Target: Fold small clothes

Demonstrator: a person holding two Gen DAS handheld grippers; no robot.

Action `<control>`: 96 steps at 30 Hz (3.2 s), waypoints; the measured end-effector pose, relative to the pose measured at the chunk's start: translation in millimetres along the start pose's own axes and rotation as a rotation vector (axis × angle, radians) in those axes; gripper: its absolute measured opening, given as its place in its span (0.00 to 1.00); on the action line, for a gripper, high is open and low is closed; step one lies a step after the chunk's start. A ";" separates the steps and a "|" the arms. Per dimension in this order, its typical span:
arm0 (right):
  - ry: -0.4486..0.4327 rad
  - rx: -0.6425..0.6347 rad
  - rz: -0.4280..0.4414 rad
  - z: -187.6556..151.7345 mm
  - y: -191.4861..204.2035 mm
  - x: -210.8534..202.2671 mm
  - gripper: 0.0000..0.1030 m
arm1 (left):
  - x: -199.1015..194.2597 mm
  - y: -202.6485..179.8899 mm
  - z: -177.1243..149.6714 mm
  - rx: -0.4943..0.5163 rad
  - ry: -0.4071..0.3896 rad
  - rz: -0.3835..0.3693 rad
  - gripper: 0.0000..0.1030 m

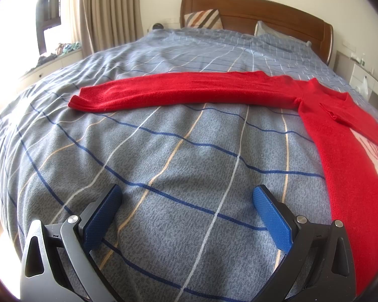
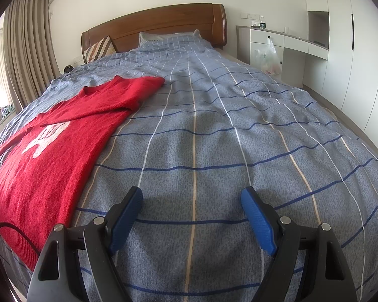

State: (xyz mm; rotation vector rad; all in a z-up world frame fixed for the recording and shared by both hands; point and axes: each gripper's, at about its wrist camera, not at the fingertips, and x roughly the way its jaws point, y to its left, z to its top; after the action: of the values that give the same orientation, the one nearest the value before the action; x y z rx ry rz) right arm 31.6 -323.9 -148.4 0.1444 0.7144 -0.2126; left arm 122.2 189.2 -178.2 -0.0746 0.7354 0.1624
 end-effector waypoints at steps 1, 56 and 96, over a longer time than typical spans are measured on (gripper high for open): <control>0.000 0.000 0.000 0.0 0.4 0.1 0.78 | 0.0 0.0 0.0 0.000 0.000 0.000 1.00; 0.020 -0.001 0.008 -1.4 3.8 6.4 0.82 | -51.3 -262.0 236.5 0.340 0.005 -0.588 0.06; 0.026 -0.026 -0.011 -4.7 7.7 15.3 0.90 | 18.7 -37.8 21.0 0.037 0.026 -0.193 0.99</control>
State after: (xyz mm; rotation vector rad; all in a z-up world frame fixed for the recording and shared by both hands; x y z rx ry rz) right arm 41.8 -317.7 -161.6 0.1190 0.7435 -0.2125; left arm 156.3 156.9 -174.9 -0.1120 0.7521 -0.0365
